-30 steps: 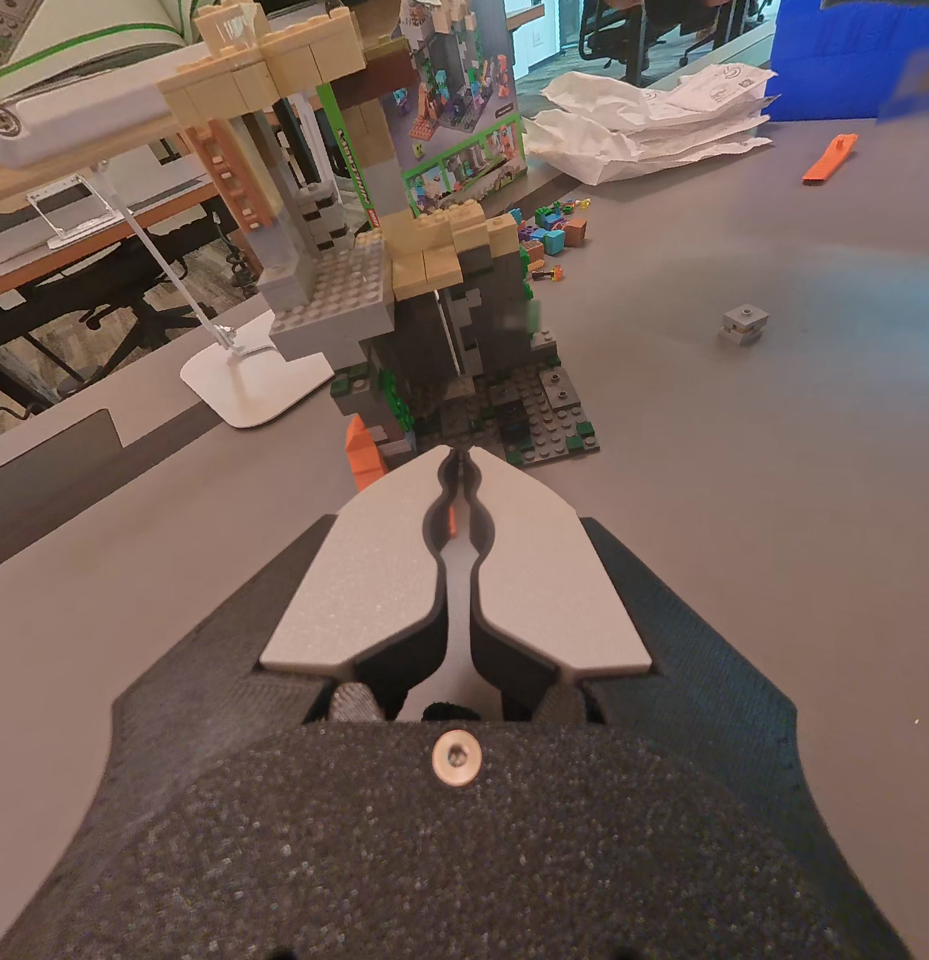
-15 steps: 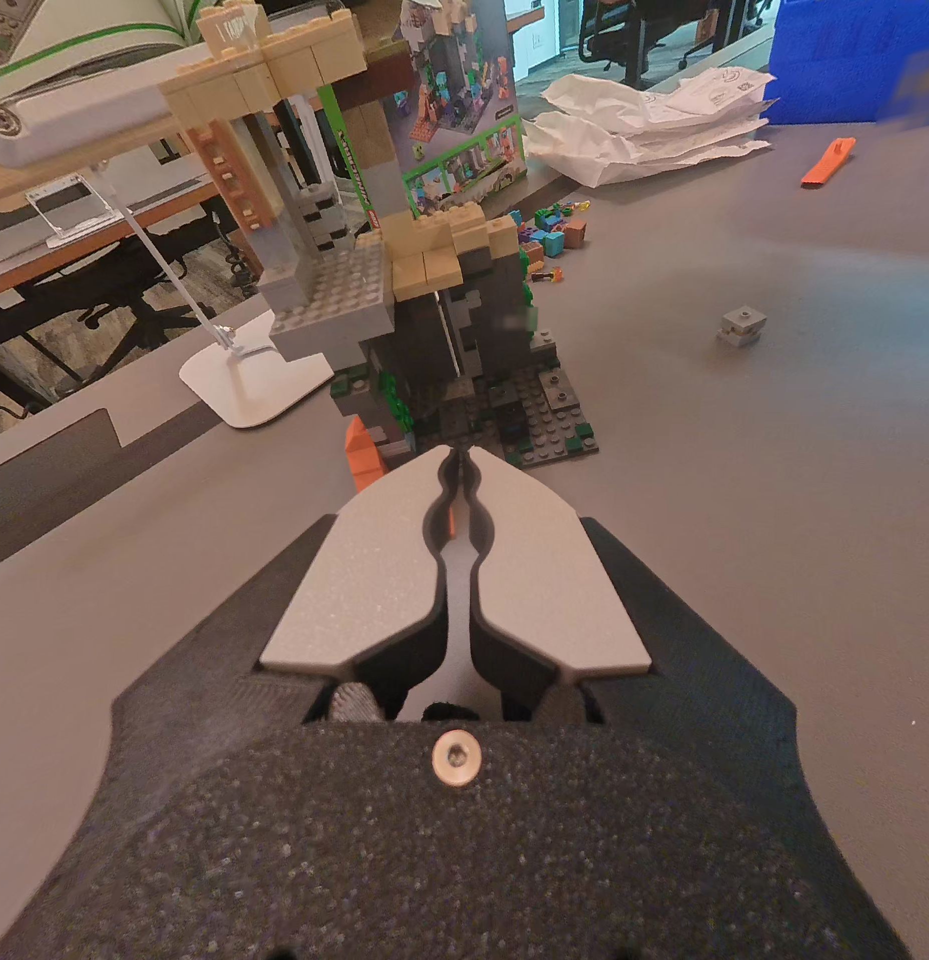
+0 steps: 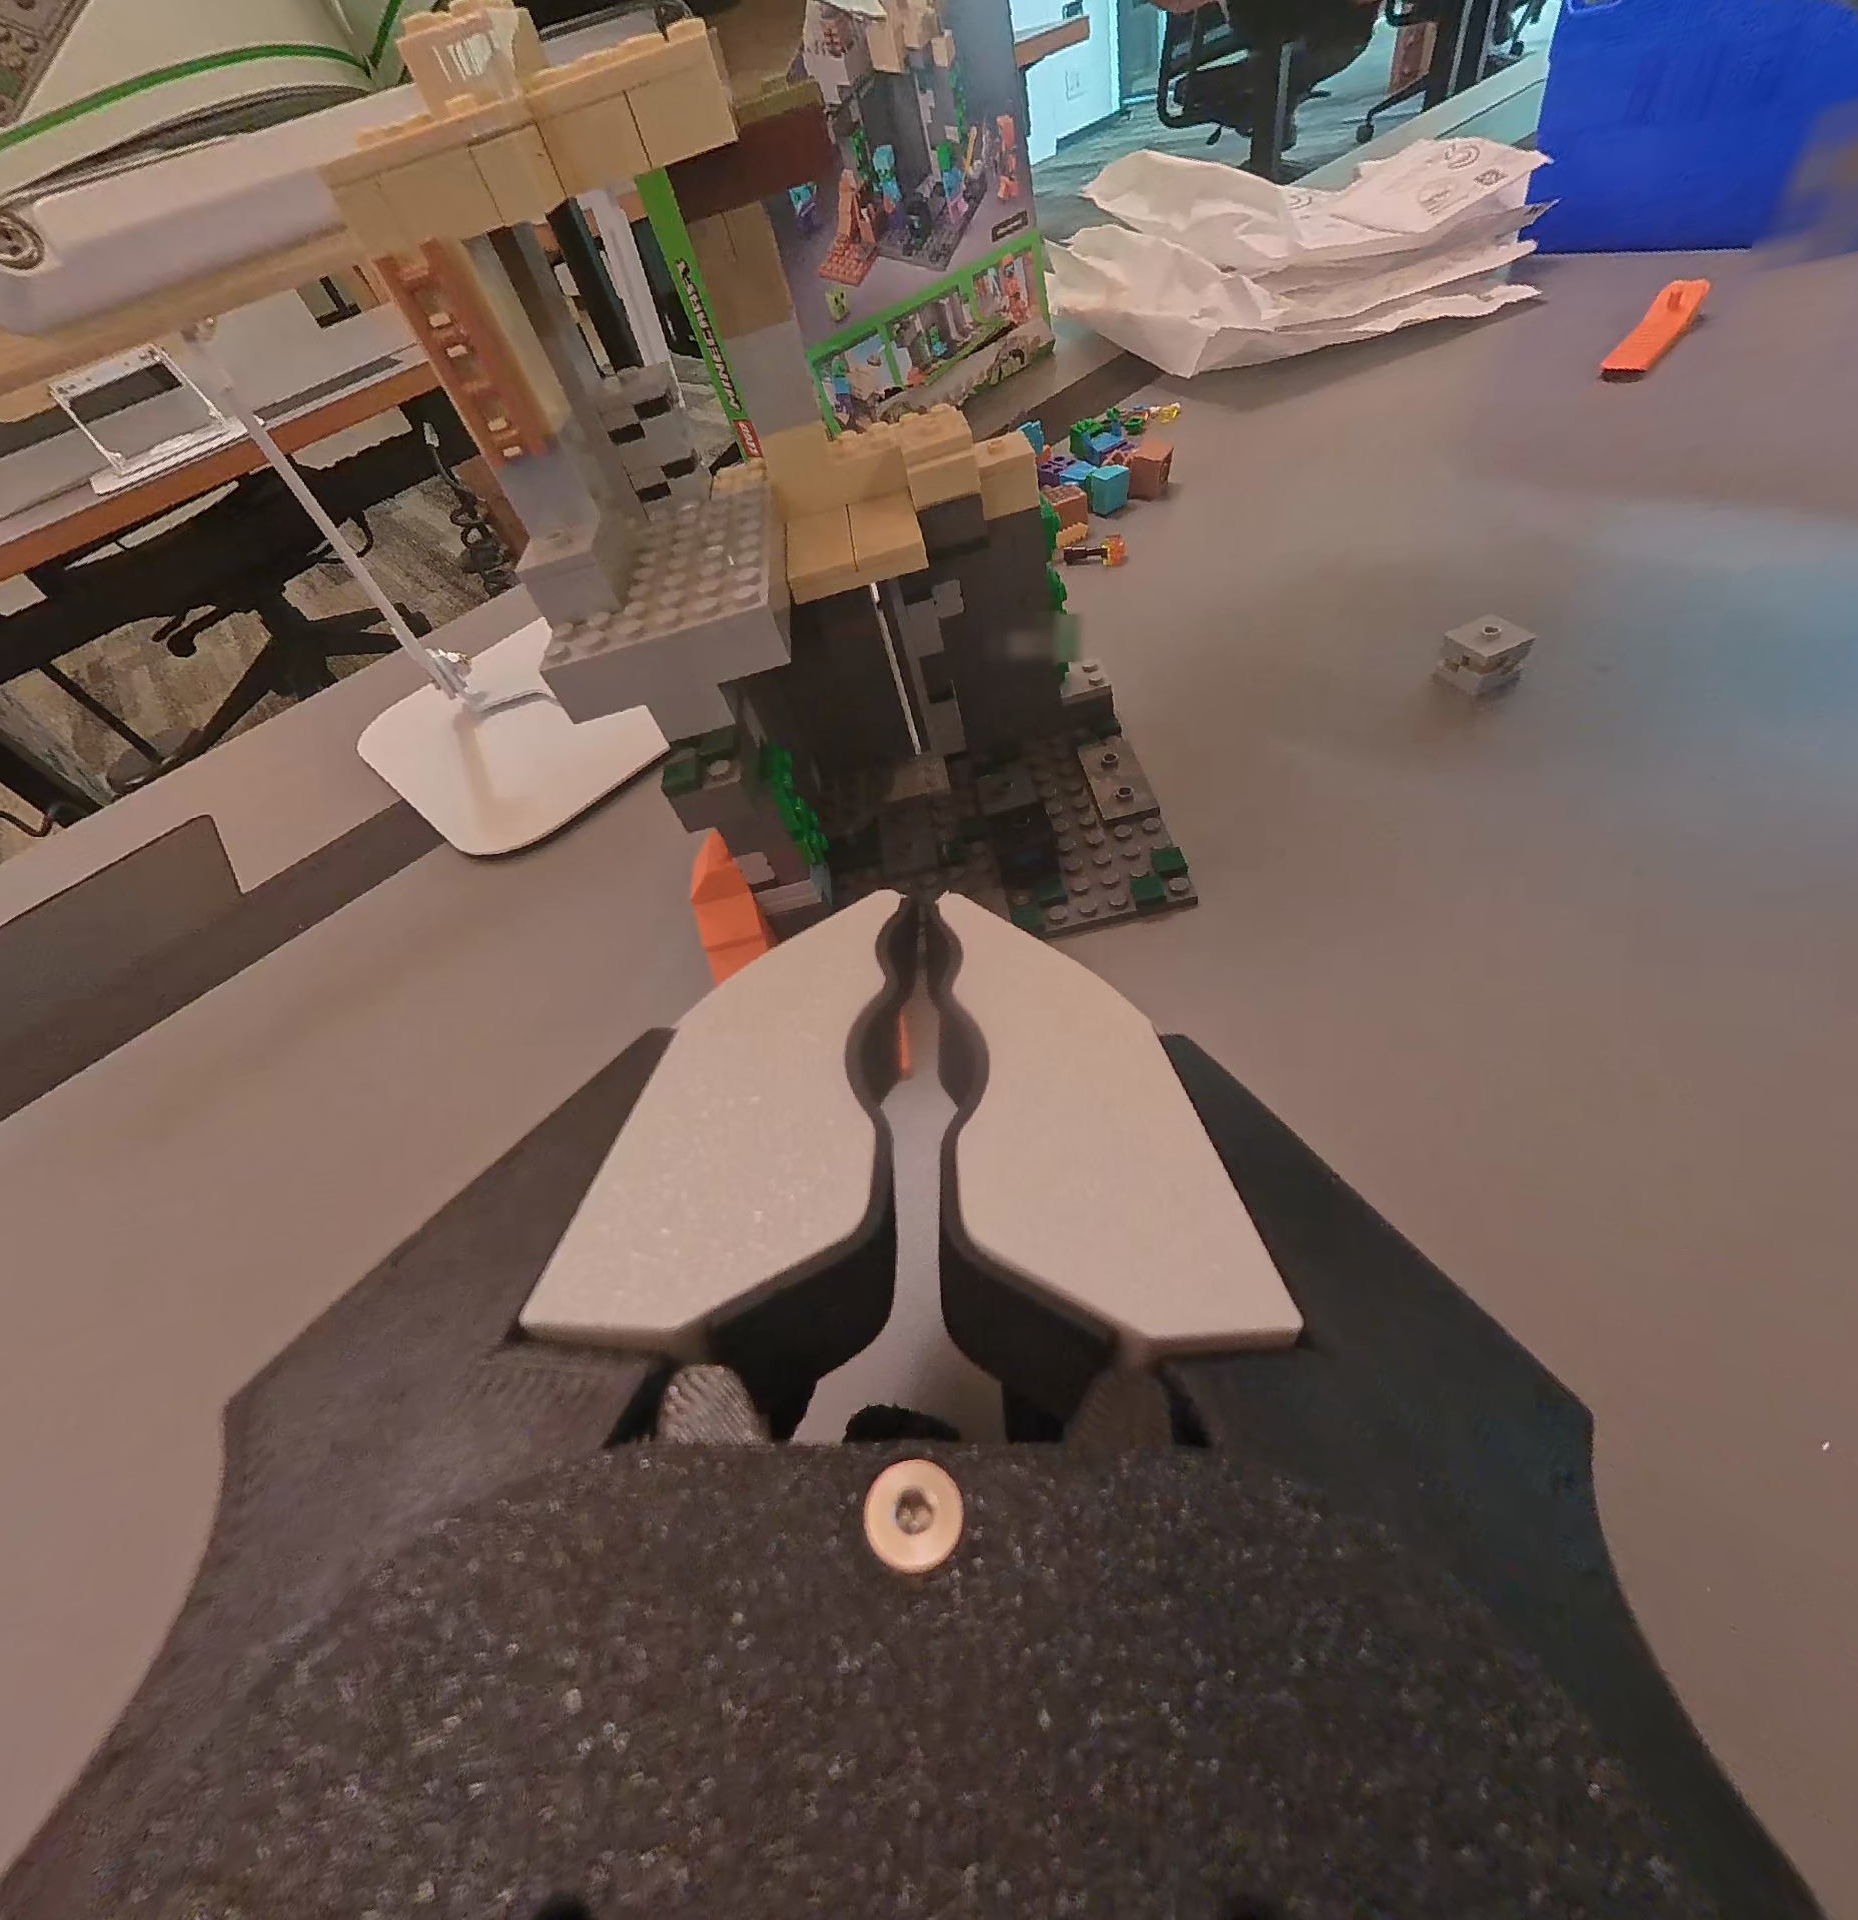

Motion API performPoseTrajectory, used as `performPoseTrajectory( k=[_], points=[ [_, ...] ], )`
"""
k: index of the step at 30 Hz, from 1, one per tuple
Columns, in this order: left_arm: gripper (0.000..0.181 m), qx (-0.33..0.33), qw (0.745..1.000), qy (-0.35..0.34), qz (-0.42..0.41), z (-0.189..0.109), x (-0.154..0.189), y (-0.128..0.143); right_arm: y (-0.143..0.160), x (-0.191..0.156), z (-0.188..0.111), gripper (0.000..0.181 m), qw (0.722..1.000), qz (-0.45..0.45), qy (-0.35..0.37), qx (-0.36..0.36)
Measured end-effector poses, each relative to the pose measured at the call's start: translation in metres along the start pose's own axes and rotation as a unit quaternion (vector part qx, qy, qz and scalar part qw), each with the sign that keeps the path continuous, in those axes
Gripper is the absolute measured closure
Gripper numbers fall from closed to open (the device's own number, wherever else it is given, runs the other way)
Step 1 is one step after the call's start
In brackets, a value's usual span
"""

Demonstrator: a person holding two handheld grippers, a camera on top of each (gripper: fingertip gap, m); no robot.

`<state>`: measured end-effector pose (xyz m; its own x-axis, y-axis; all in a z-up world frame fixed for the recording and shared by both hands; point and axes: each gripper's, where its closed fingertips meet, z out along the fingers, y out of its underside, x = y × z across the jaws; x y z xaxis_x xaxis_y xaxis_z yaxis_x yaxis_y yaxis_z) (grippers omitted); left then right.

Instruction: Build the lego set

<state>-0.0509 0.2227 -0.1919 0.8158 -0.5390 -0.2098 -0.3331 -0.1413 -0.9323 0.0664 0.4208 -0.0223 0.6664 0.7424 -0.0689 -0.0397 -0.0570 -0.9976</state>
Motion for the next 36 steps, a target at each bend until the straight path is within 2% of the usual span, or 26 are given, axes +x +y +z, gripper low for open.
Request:
performPoseTrajectory(
  k=[21,36],
  points=[
    [0.181,-0.001,1.0,0.001,0.002,0.0,0.001,0.0,0.0,-0.008,0.007,0.181,1.0,-0.004,-0.008,-0.002],
    [0.181,-0.002,1.0,0.001,0.001,0.0,0.001,0.0,0.004,-0.017,0.026,0.181,1.0,-0.001,-0.02,-0.007]
  ],
)
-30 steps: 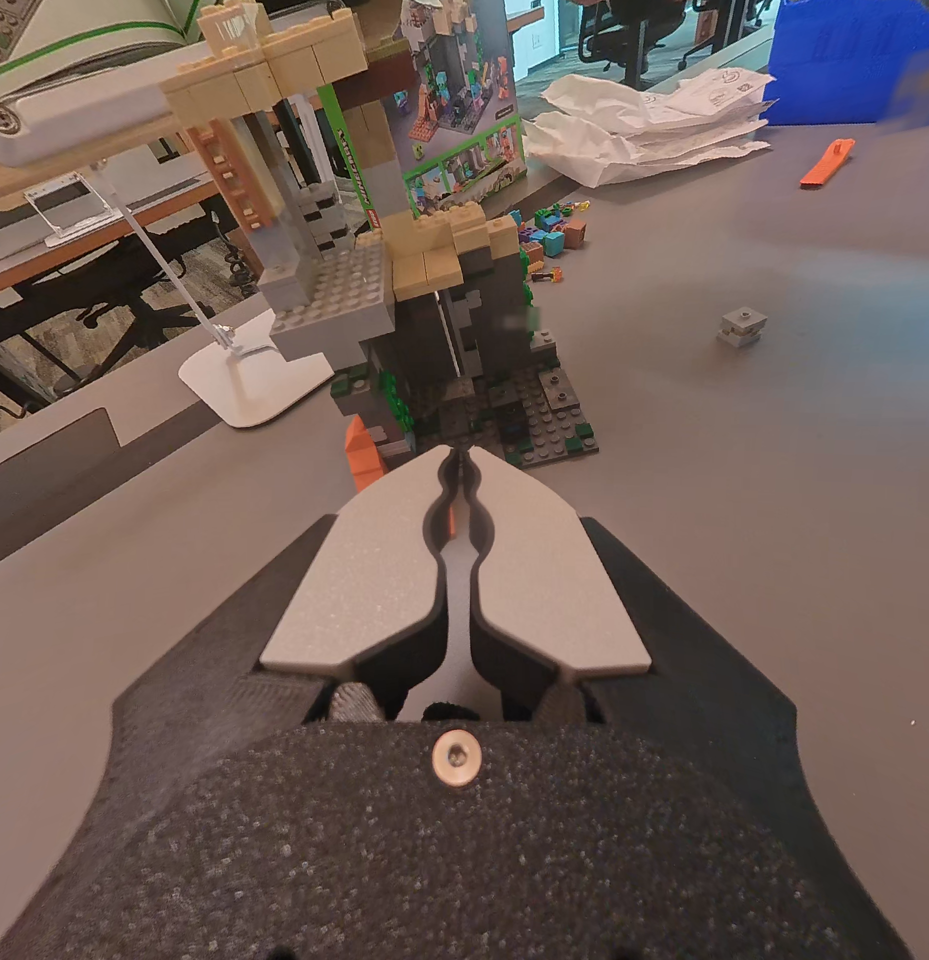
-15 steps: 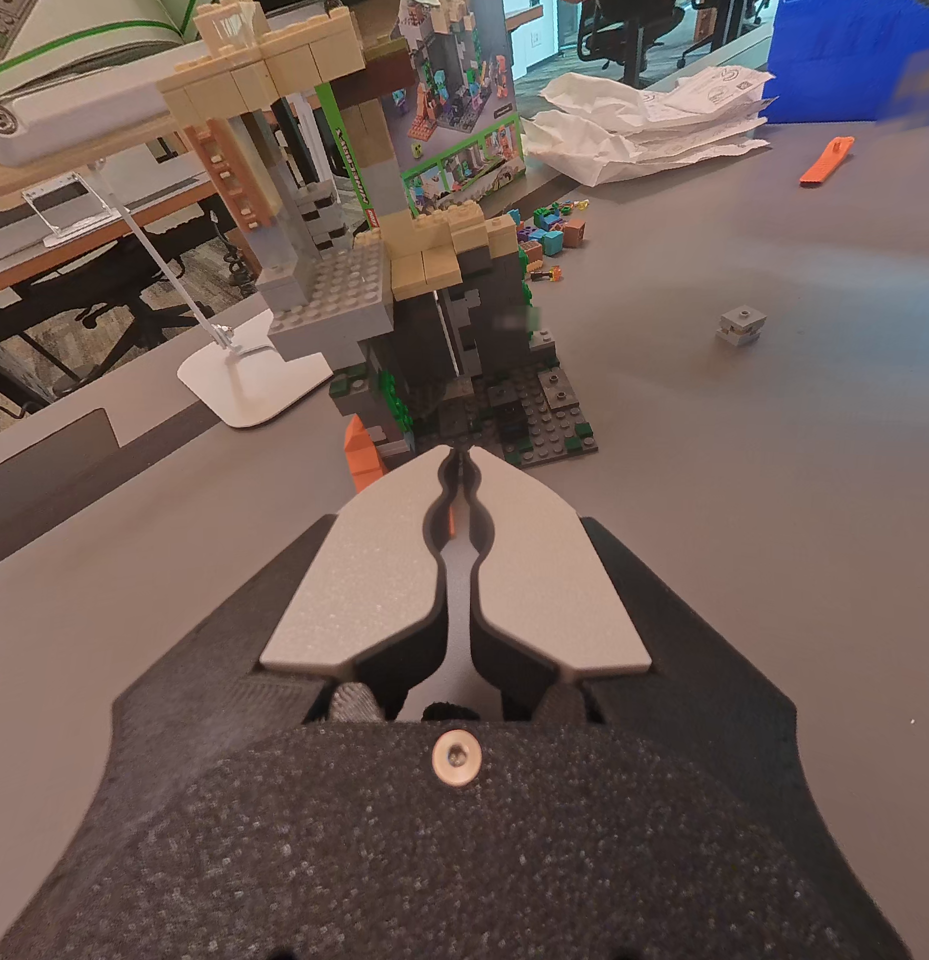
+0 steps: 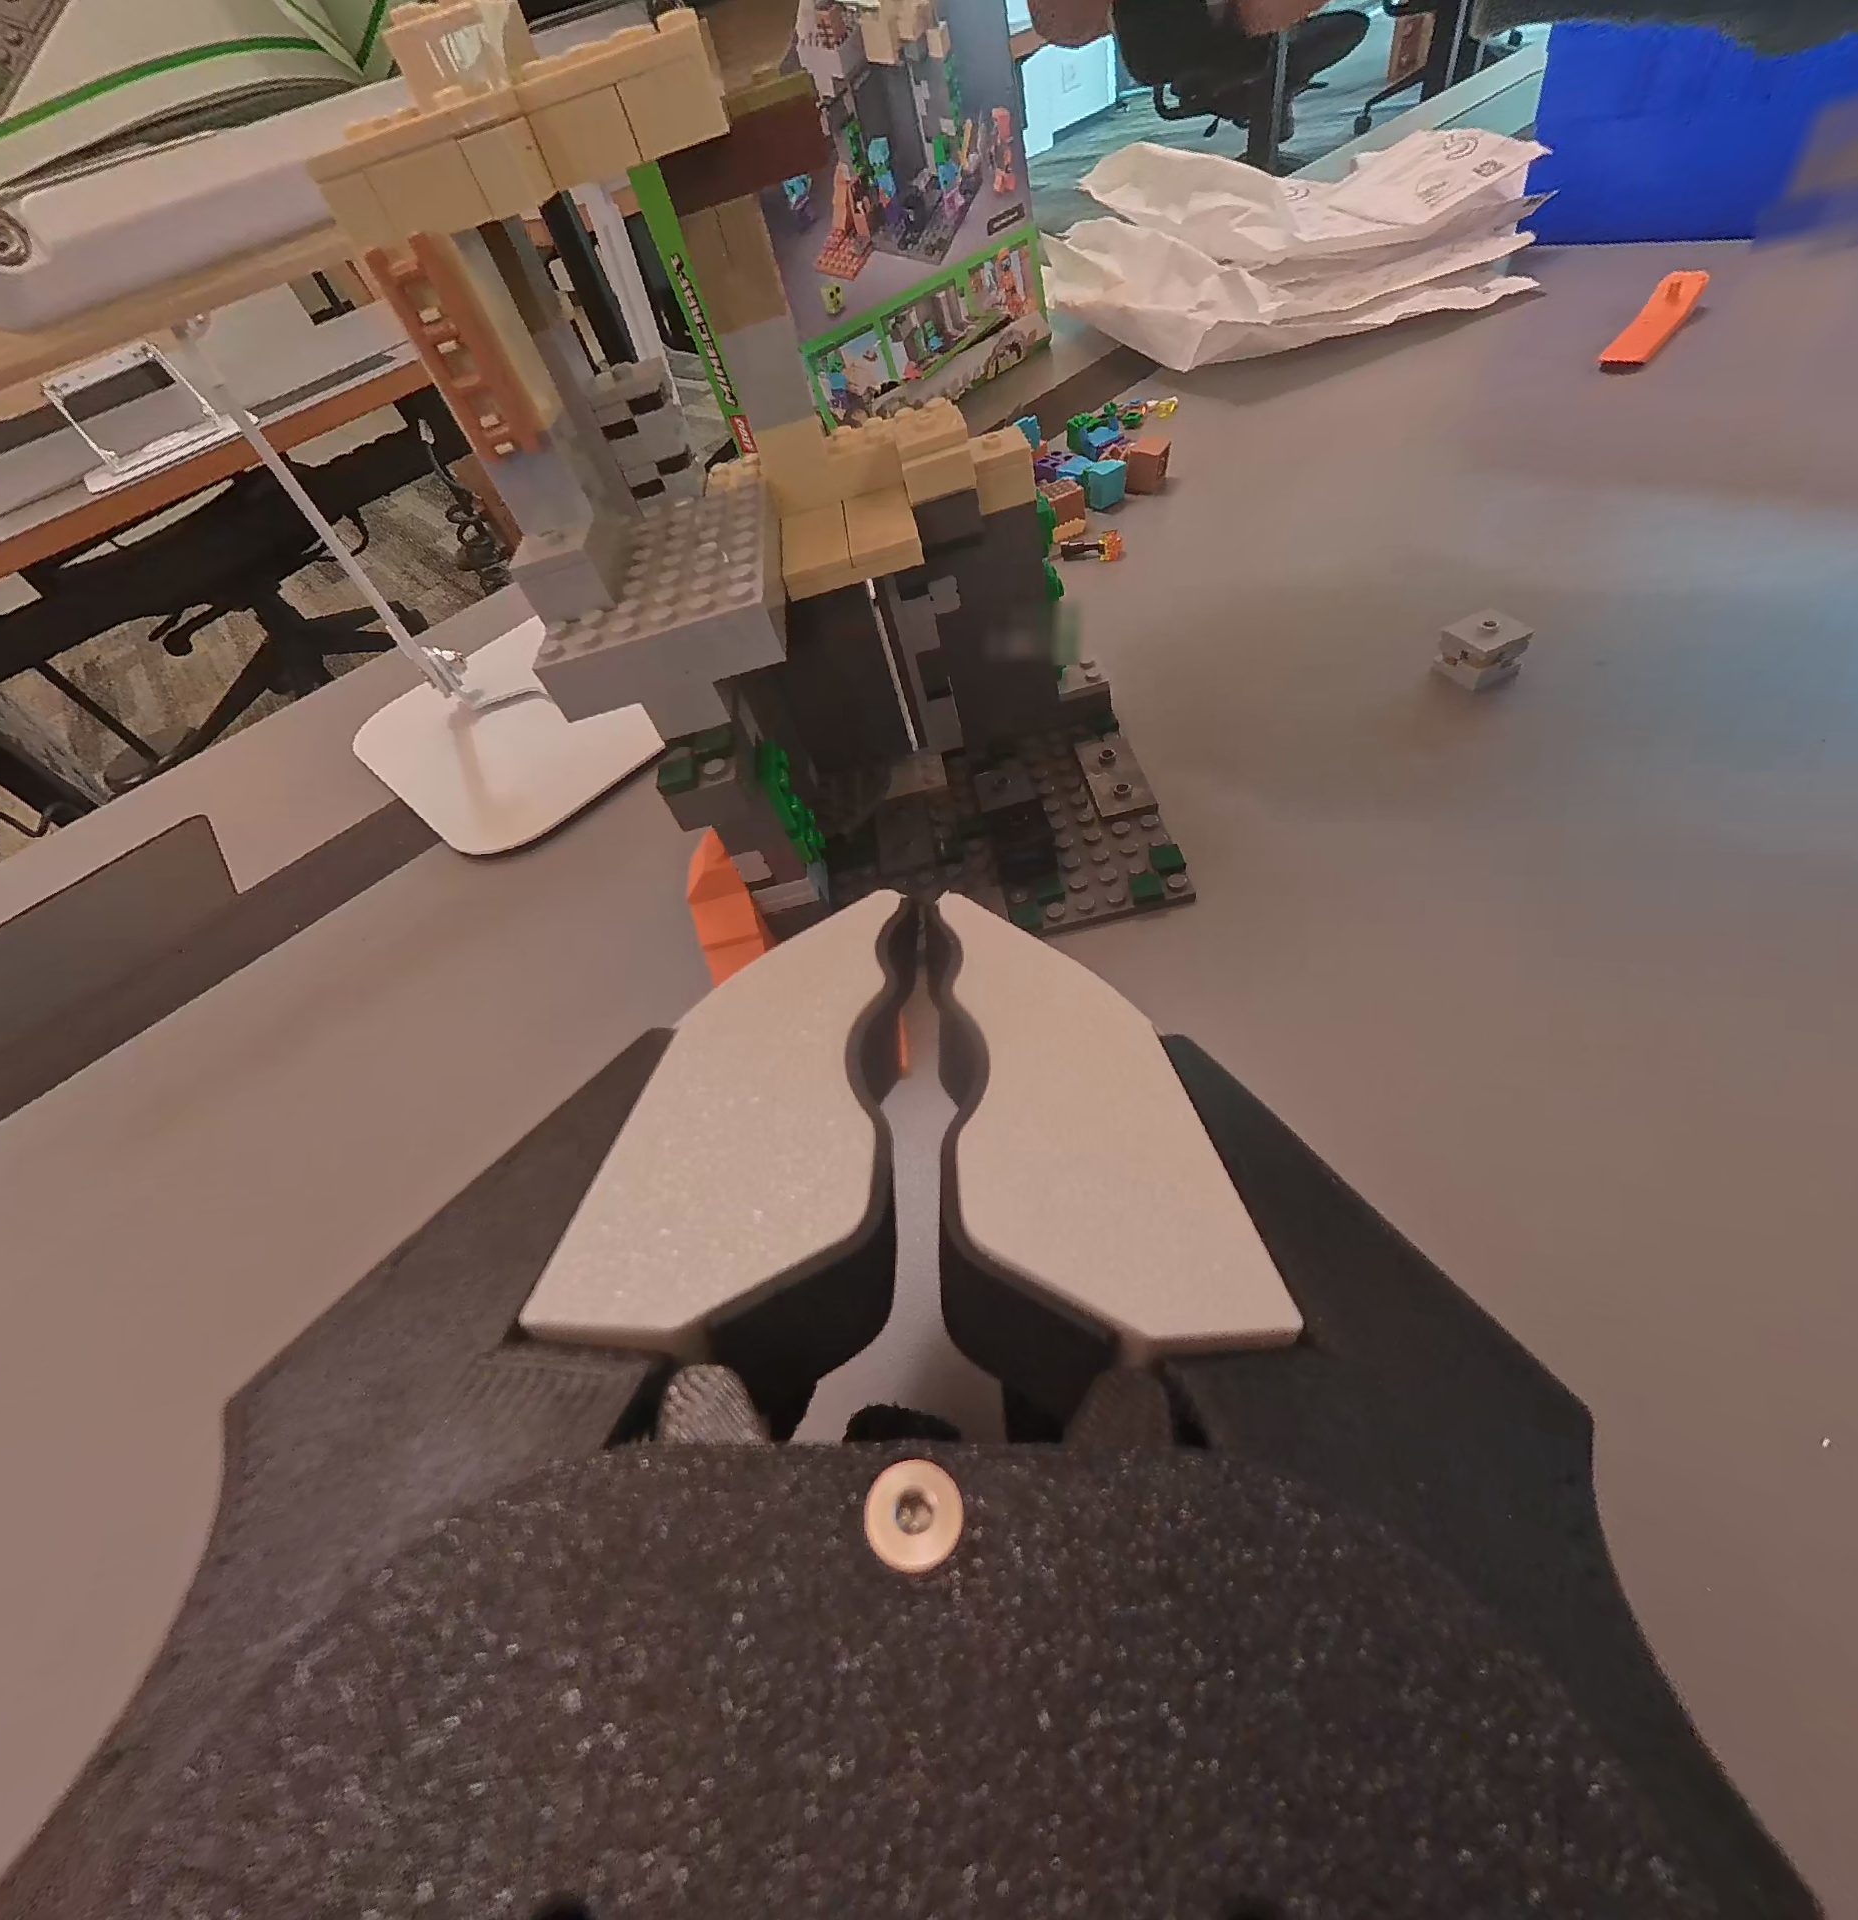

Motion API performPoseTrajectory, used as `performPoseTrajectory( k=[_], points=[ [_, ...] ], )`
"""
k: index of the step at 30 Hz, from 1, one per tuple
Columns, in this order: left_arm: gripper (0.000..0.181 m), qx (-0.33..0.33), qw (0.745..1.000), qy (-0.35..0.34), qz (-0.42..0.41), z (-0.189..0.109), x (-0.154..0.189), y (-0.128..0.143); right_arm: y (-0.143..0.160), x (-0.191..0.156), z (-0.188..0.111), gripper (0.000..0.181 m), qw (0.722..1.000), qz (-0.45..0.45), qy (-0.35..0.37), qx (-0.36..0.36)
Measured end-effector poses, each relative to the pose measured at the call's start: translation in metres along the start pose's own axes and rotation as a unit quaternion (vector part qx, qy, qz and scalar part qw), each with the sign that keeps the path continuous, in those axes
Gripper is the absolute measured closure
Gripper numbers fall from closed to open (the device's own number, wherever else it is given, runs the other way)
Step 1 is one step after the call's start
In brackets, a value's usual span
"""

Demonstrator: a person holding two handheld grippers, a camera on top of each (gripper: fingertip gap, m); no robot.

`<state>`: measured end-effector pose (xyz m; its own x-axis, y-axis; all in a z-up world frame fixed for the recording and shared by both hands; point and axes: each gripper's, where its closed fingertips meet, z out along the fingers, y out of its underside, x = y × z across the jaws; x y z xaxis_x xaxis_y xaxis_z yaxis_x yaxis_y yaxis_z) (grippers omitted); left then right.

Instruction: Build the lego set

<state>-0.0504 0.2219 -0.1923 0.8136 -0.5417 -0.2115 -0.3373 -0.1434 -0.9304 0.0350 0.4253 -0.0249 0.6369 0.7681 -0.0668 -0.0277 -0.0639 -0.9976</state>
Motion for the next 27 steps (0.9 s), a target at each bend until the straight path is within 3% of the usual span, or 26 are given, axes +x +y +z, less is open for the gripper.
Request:
performPoseTrajectory(
  k=[16,27],
  points=[
    [0.18,-0.001,1.0,0.001,0.001,0.0,0.0,0.0,-0.001,-0.006,0.006,0.181,1.0,-0.002,-0.005,-0.002],
    [0.18,-0.002,1.0,0.001,0.003,0.0,0.001,0.001,0.003,0.023,-0.016,0.181,0.999,0.021,0.033,0.002]
  ],
)
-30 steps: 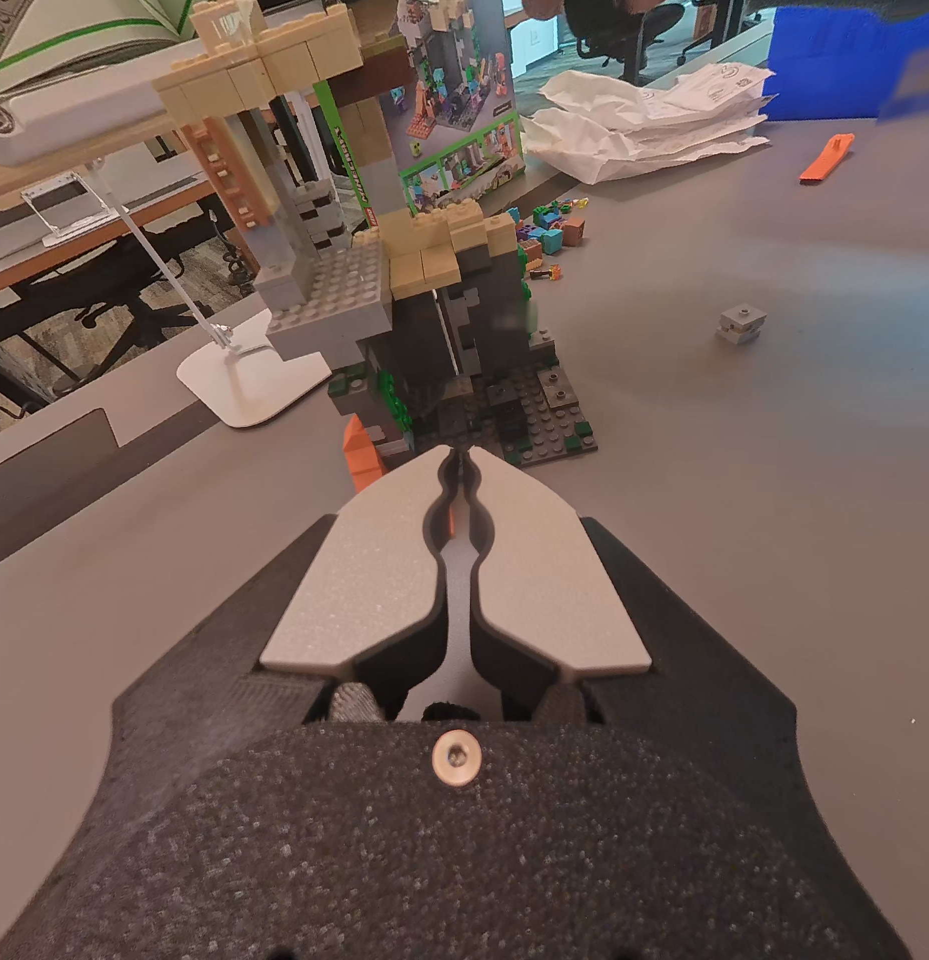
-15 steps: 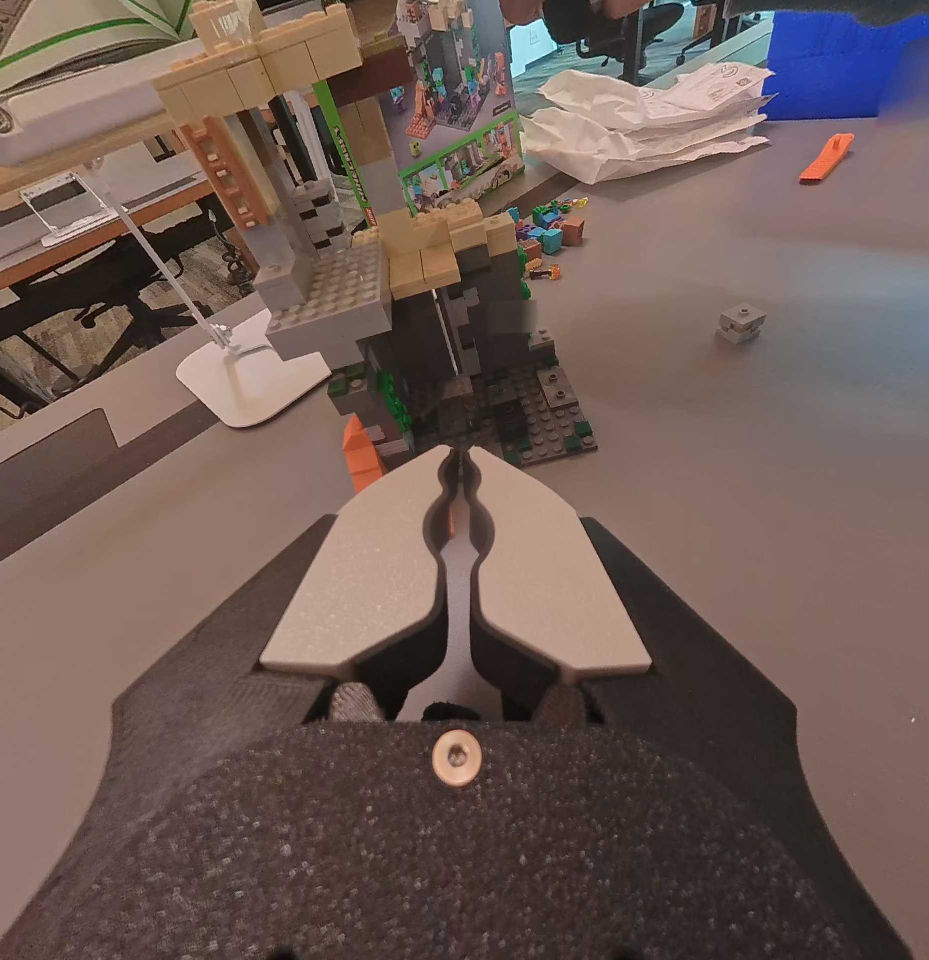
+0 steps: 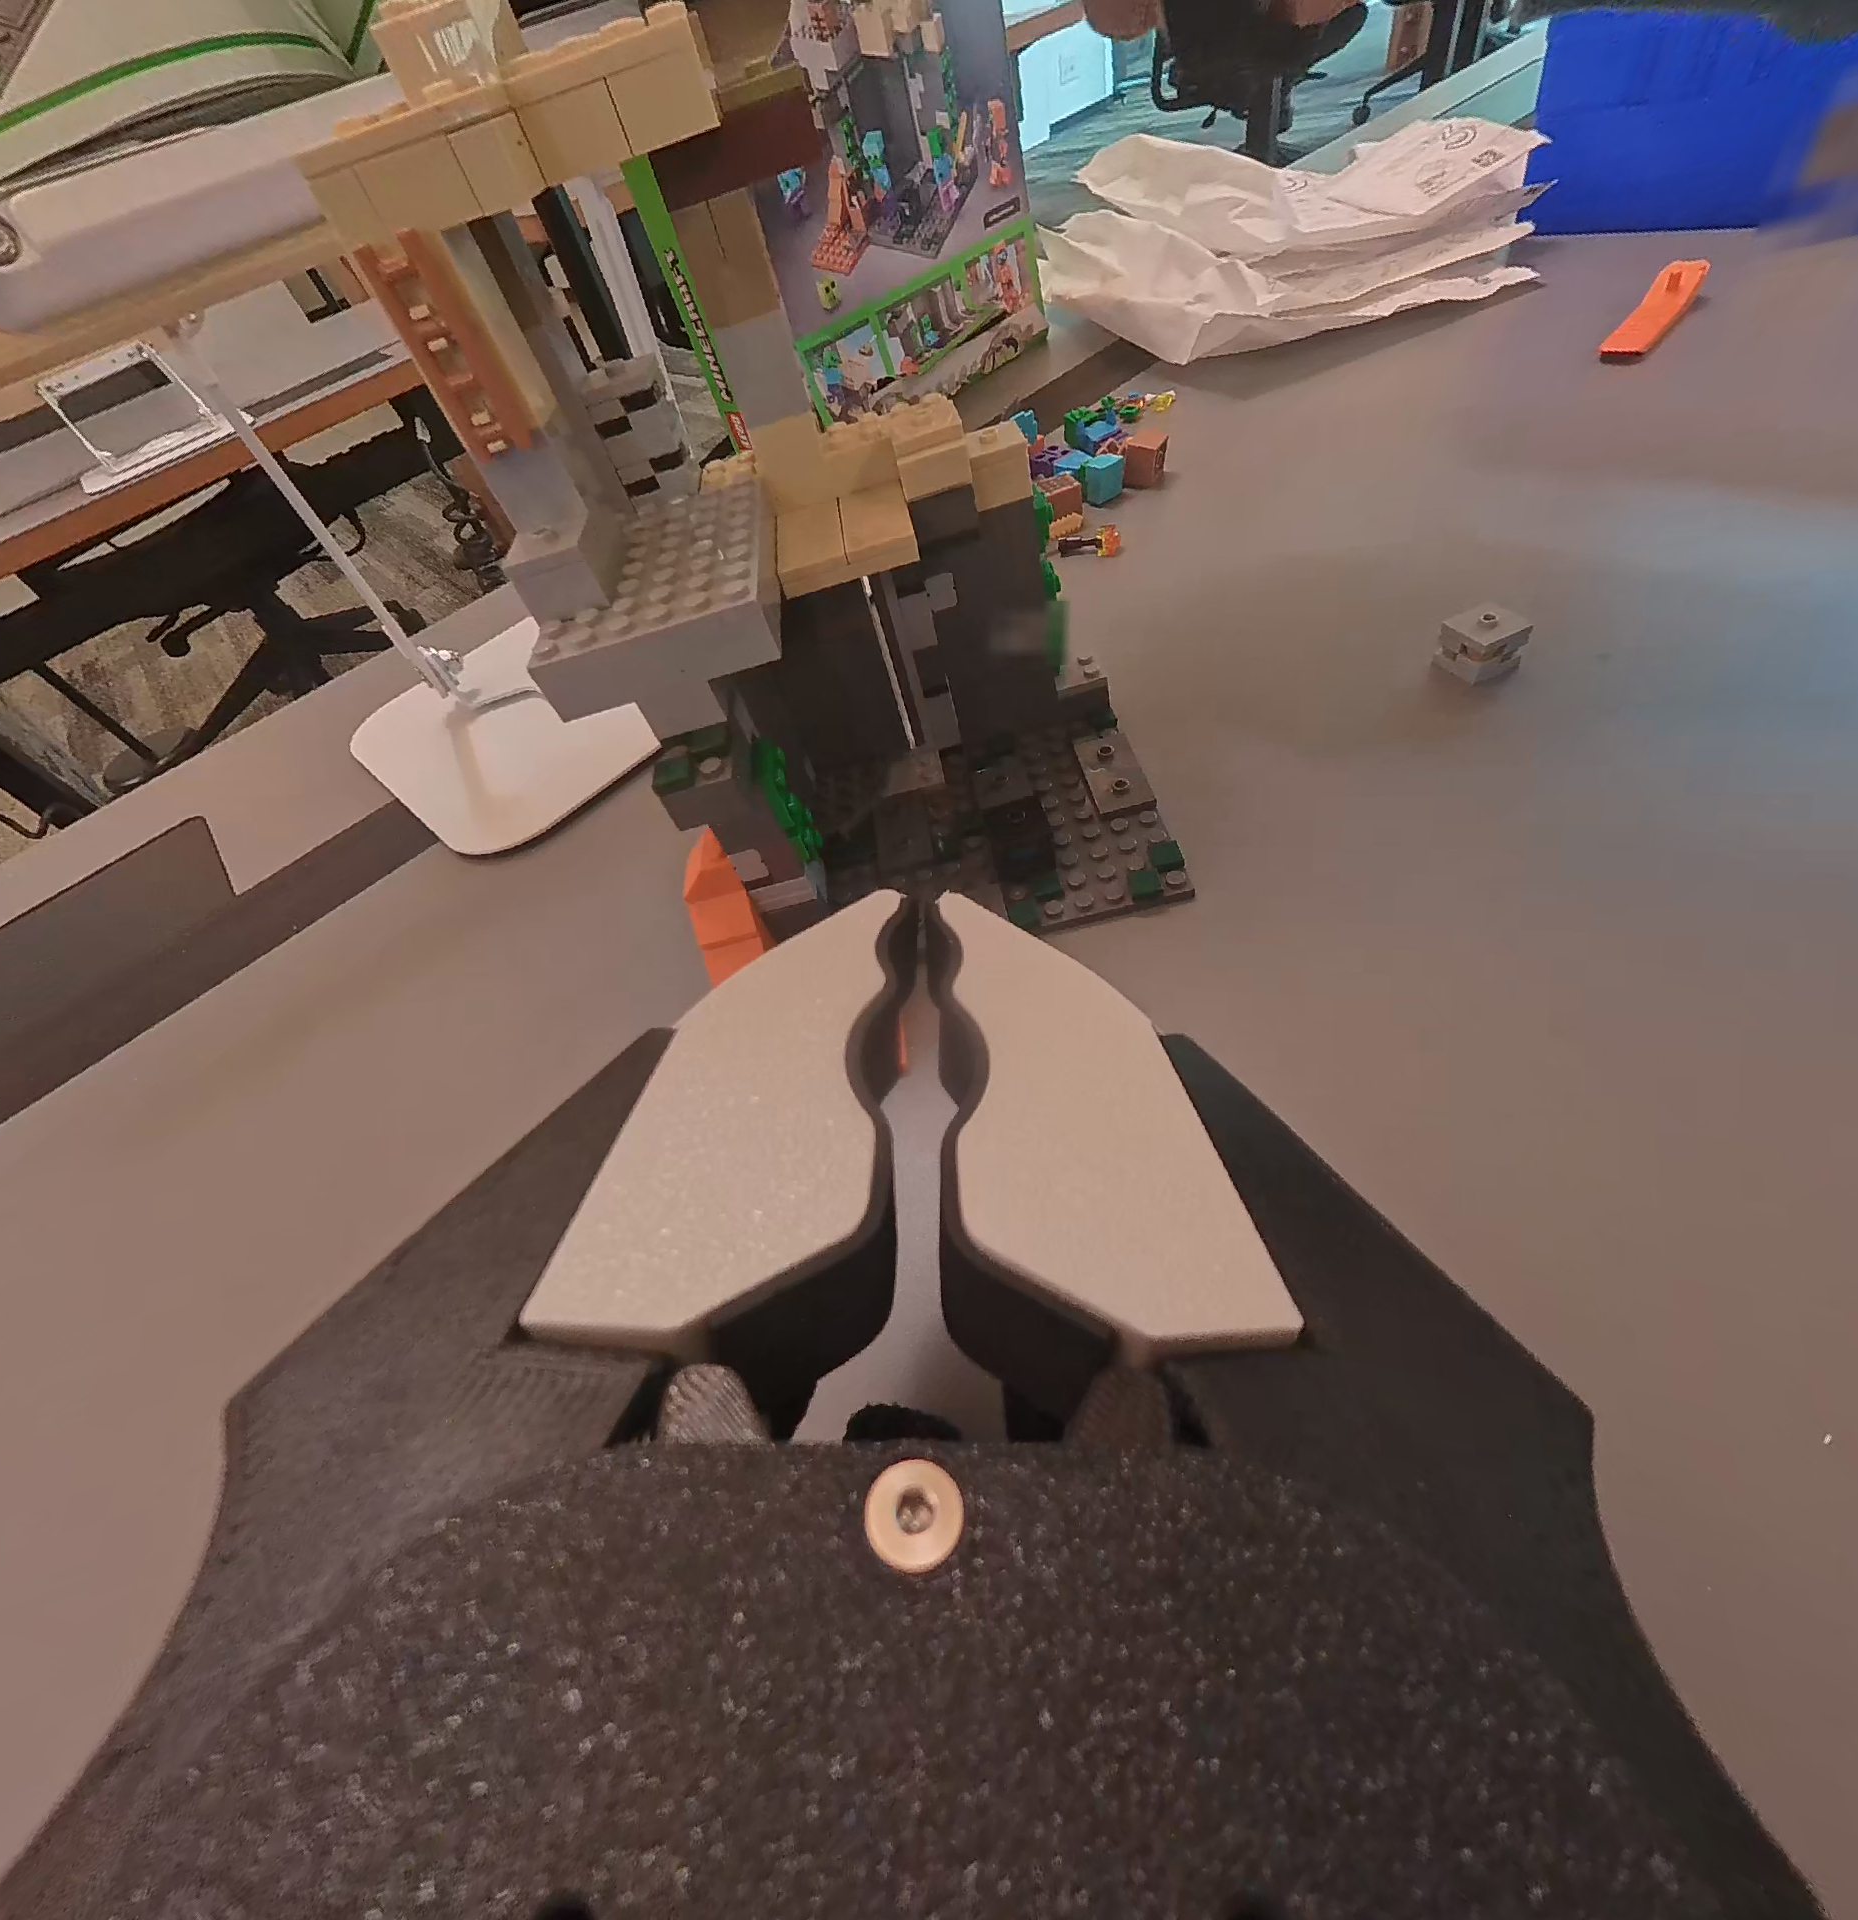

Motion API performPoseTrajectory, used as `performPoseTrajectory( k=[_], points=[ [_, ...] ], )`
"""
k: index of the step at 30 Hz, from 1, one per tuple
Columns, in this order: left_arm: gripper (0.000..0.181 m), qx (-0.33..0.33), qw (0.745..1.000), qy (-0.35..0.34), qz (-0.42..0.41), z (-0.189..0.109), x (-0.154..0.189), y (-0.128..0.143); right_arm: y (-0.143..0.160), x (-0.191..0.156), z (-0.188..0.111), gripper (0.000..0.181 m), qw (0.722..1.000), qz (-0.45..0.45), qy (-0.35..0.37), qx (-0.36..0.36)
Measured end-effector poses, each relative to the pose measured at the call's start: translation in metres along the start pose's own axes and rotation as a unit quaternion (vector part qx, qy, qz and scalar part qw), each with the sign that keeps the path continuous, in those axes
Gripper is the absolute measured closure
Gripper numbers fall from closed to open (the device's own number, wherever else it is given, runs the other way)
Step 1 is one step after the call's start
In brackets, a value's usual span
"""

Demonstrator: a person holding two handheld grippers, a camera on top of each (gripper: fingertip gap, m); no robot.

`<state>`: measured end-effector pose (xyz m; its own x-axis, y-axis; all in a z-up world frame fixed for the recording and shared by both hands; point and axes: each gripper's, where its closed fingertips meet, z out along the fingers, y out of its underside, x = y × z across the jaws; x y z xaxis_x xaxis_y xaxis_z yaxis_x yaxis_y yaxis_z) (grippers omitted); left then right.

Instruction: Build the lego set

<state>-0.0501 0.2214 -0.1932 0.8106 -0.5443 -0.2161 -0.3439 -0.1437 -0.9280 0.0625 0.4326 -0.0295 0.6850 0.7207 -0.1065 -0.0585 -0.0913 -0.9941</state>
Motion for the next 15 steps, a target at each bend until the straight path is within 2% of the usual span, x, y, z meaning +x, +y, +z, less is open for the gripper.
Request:
performPoseTrajectory(
  k=[15],
  points=[
    [0.181,-0.001,1.0,0.0,0.0,0.0,0.0,0.0,0.017,0.039,-0.021,0.181,0.999,0.028,0.044,-0.006]
  ],
)
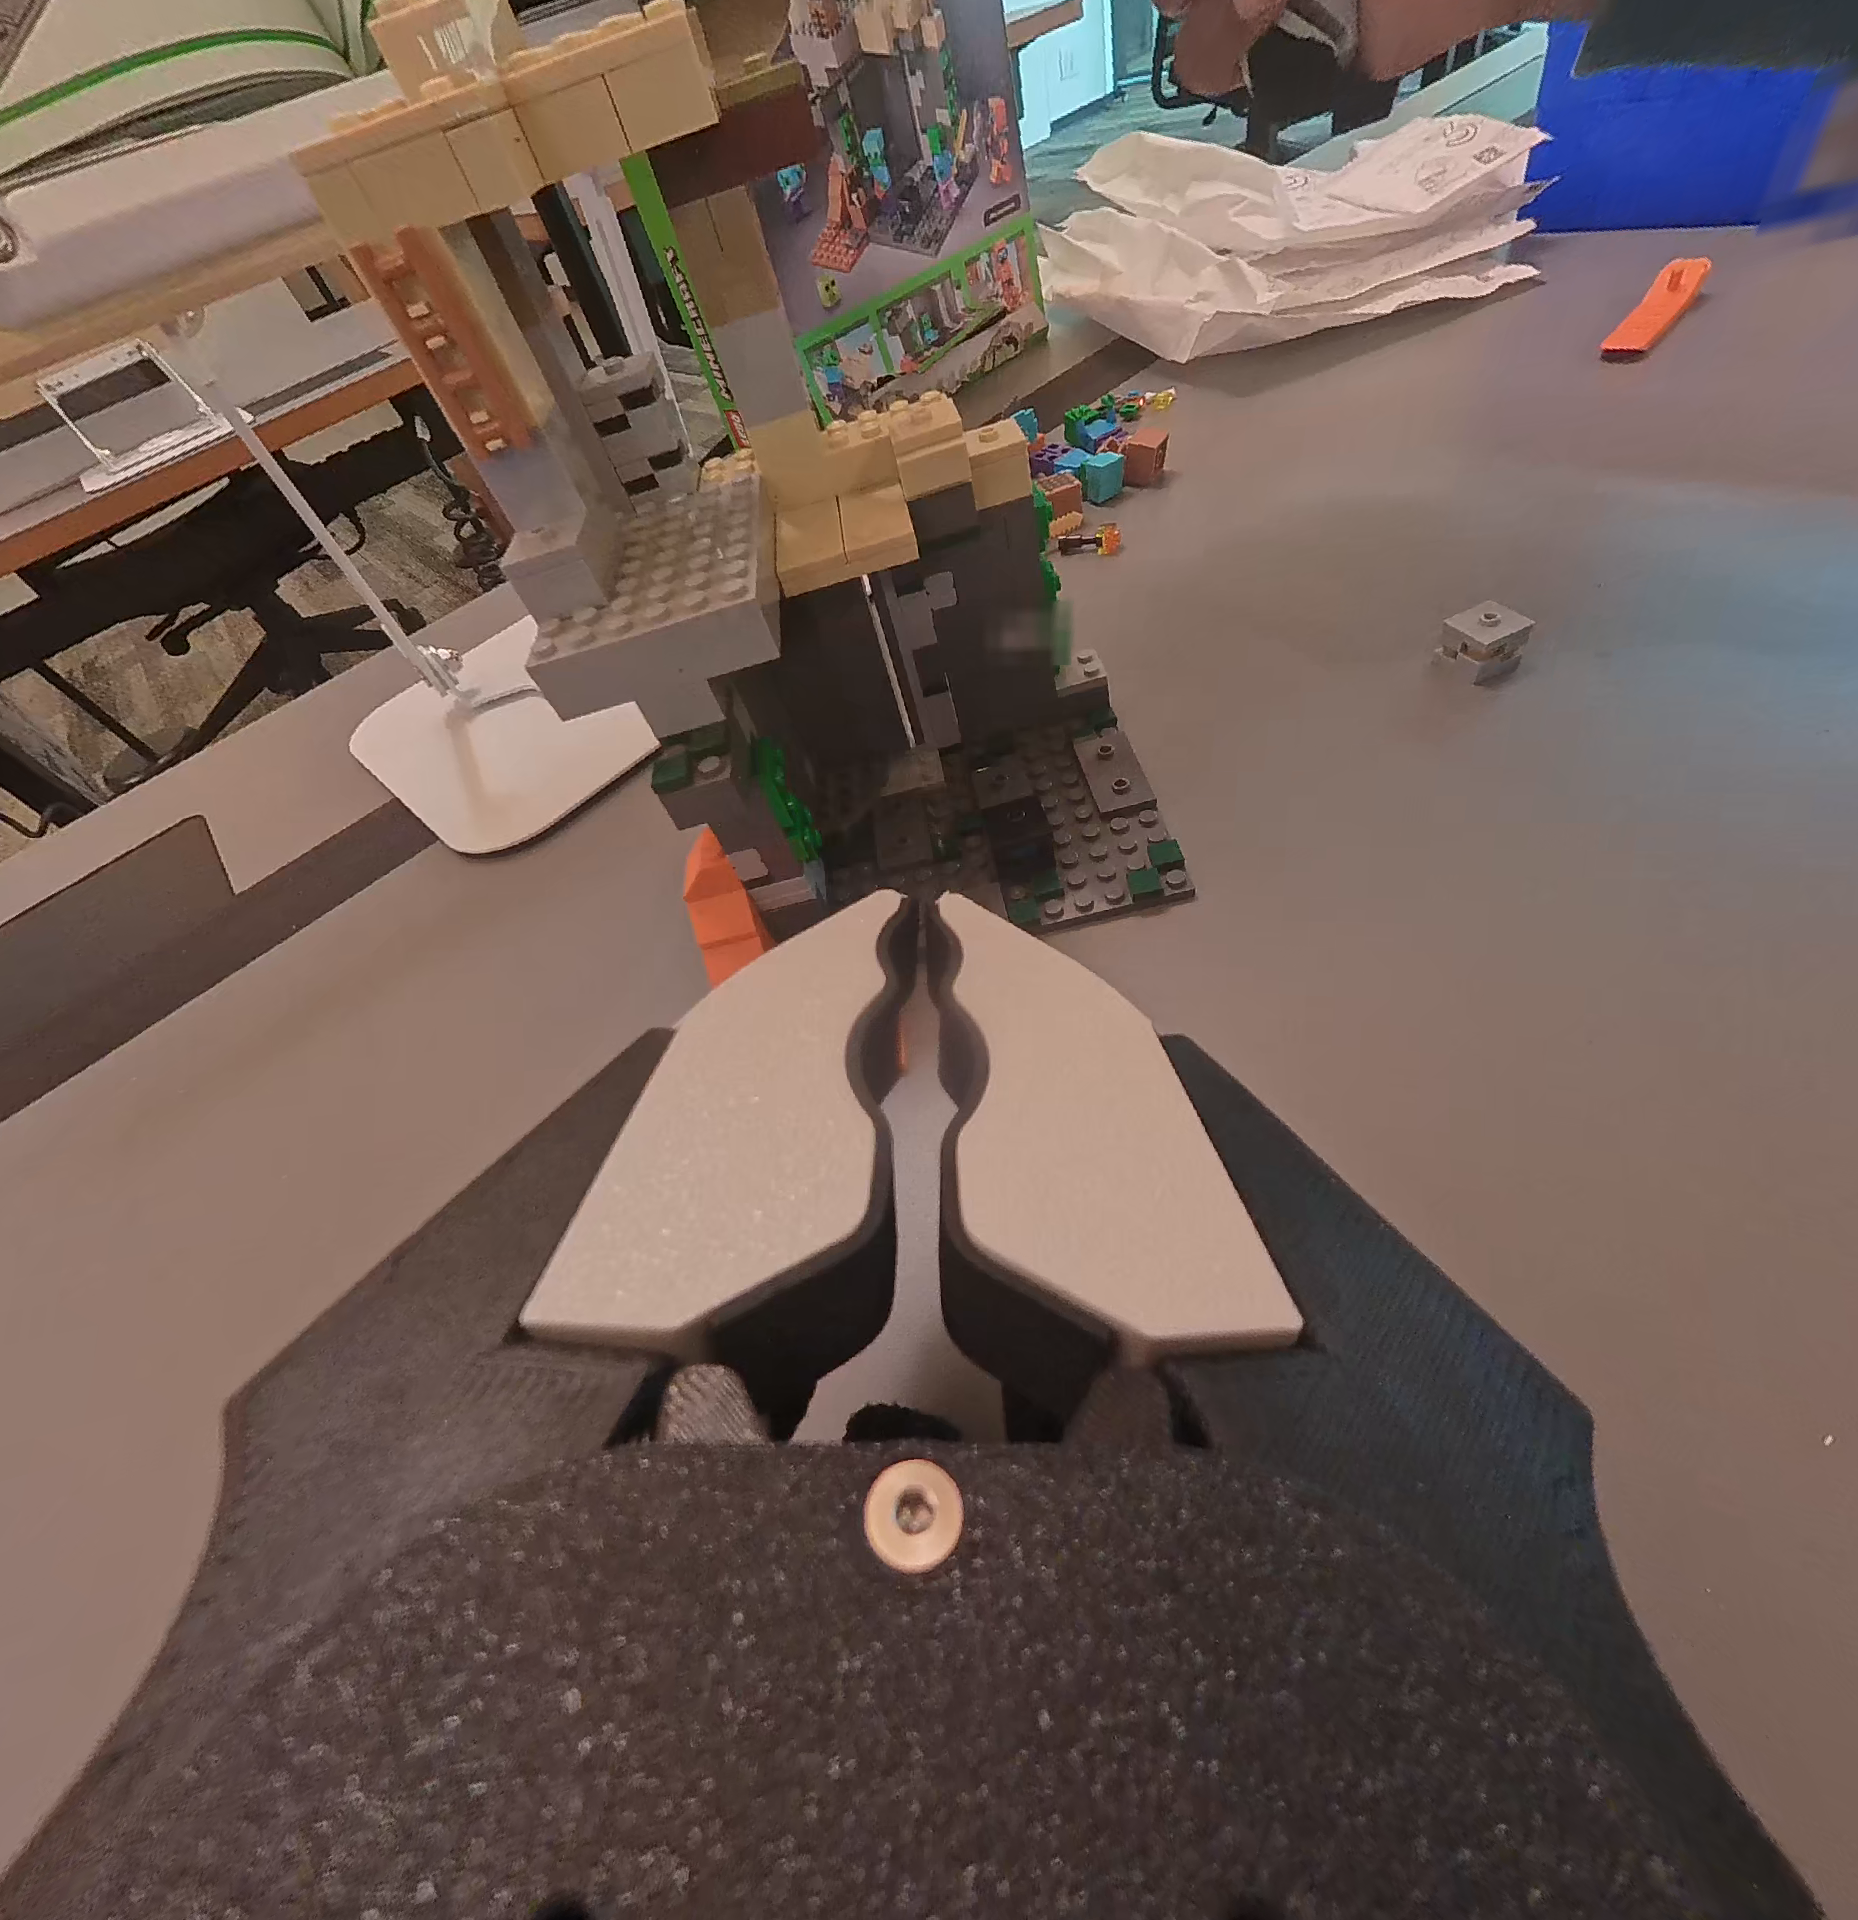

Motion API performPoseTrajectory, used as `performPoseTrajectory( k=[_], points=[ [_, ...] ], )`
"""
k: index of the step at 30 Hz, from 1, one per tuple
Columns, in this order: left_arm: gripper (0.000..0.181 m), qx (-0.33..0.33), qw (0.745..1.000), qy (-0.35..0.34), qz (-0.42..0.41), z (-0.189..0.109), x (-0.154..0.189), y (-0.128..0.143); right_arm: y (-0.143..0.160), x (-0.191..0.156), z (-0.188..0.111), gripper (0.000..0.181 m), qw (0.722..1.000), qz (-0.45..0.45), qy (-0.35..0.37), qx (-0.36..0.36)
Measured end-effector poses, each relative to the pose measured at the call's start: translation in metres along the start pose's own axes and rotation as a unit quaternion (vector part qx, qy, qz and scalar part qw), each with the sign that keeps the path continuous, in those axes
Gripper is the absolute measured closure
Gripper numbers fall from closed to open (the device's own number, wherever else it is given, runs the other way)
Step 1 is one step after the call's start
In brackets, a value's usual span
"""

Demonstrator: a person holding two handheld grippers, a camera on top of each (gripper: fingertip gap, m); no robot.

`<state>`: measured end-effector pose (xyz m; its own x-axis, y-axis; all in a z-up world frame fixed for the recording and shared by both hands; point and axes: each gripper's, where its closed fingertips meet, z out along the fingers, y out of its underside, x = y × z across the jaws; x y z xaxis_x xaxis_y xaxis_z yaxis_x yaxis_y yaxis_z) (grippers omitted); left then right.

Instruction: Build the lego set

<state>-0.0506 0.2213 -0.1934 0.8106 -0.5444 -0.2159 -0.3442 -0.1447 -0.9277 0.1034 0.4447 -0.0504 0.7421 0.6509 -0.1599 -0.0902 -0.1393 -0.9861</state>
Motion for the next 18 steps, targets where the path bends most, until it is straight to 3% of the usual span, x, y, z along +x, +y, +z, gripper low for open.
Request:
performPoseTrajectory(
  k=[12,18],
  points=[
    [0.181,0.0,1.0,0.001,0.001,0.0,0.0,0.0,-0.003,-0.016,0.007,0.181,1.0,-0.01,-0.018,0.002],
    [0.181,0.0,1.0,0.001,0.002,0.0,0.0,0.0,-0.007,-0.048,0.016,0.181,0.998,-0.042,-0.054,0.003]
  ],
)
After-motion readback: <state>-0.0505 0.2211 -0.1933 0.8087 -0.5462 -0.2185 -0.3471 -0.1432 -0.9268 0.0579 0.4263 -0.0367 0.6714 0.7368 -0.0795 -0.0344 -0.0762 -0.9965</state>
